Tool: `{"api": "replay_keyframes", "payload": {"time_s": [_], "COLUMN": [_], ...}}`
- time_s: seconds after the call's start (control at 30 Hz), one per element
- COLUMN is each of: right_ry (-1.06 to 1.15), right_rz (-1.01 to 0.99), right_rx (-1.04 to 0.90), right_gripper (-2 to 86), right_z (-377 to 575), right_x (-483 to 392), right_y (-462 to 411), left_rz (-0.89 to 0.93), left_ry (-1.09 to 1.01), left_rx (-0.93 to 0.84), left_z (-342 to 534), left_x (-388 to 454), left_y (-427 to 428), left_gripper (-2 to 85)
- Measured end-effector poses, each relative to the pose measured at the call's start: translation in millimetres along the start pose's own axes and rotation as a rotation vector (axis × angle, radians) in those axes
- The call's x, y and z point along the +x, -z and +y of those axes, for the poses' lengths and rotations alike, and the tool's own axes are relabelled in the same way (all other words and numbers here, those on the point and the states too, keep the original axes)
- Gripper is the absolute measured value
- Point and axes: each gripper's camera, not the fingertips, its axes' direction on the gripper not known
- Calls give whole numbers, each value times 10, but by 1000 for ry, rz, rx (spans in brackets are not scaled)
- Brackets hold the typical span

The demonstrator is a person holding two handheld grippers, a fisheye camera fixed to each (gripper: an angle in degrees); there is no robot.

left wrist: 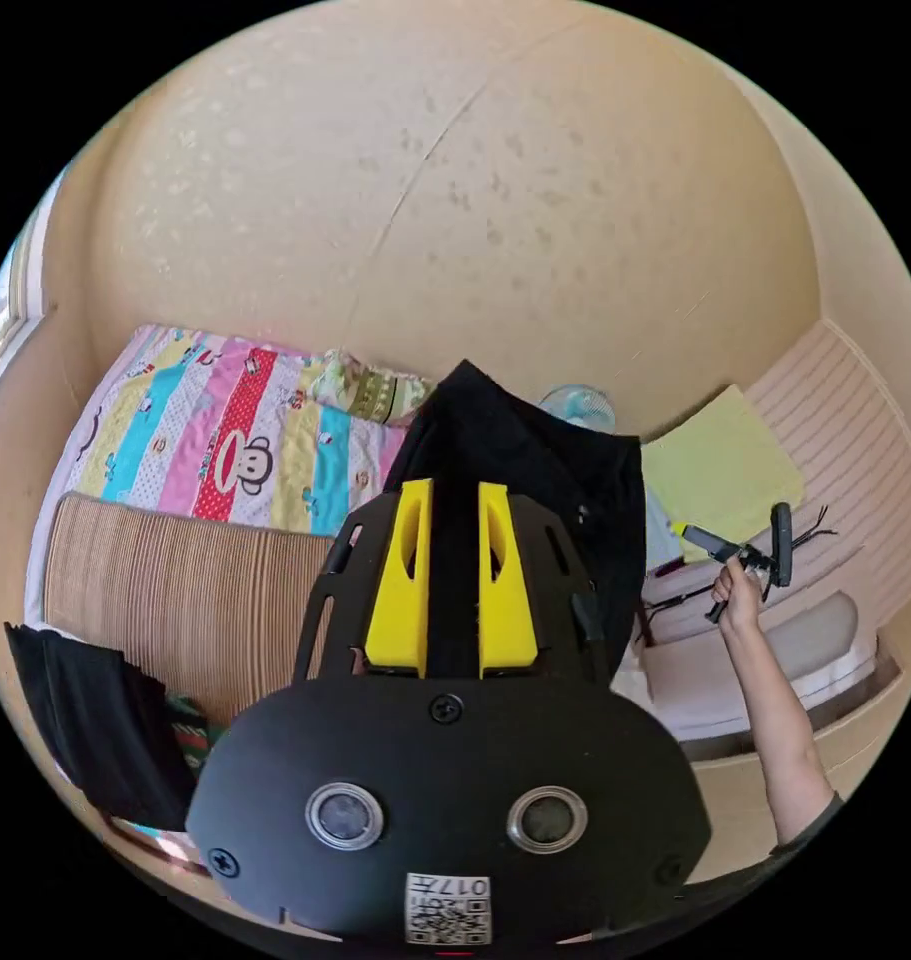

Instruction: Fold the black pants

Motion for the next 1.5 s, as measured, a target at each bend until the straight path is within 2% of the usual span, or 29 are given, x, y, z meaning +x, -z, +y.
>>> {"api": "replay_keyframes", "payload": {"time_s": [0.03,0.1,0.13,0.17,0.2,0.3,0.47,0.57,0.73,0.83,0.93,1.03,1.1,1.17,1.2,1.27,1.37,1.43,1.5], "right_ry": [14,31,32,24,15,-41,-128,-147,-258,-298,-199,-184,-170,-153,-179,-414,-769,-911,-942], "right_rz": [-32,-82,-108,-126,-133,-171,-188,-139,-130,-95,-17,-153,-264,-497,-539,-598,-482,-456,-464], "right_rx": [-69,-211,-323,-437,-489,-721,-1031,-1123,-1103,-1077,-1137,-1246,-1217,-1104,-1071,-931,-717,-595,-544], "right_gripper": [36,34,34,34,35,37,65,98,136,131,100,47,38,33,32,30,28,28,27], "right_z": [63,260,450,679,804,1451,2330,2556,2564,2496,2447,2528,2600,2772,2836,3156,3609,3789,3846], "right_x": [105,272,382,487,536,714,819,831,902,934,921,1012,1055,1148,1217,1704,2390,2656,2764], "right_y": [-448,-1182,-1669,-2132,-2346,-3228,-4143,-4426,-4732,-4856,-4989,-5148,-5108,-4916,-4856,-4596,-4157,-3934,-3834], "left_rz": [-30,-110,-120,-139,-154,-129,-2,28,38,48,-63,-126,12,79,132,213,292,313,346], "left_ry": [-22,-96,-111,-129,-147,-137,-63,-54,6,136,200,130,61,41,39,37,58,77,78], "left_rx": [-40,-273,-345,-490,-624,-835,-1070,-1170,-1201,-1190,-1164,-1220,-1317,-1371,-1393,-1373,-1321,-1303,-1246], "left_z": [57,398,495,721,946,1390,1661,1650,1315,1088,799,550,478,485,511,542,630,704,750], "left_x": [-102,-532,-636,-852,-1045,-1436,-1898,-2071,-2298,-2503,-2693,-2832,-2905,-2965,-3000,-3035,-3110,-3166,-3216], "left_y": [-132,-745,-898,-1192,-1429,-1722,-1910,-1935,-1888,-1864,-1754,-1702,-1751,-1754,-1739,-1667,-1540,-1484,-1390], "left_gripper": [79,79,79,80,81,91,98,99,101,107,96,40,4,-4,-7,-9,-9,-9,-7]}}
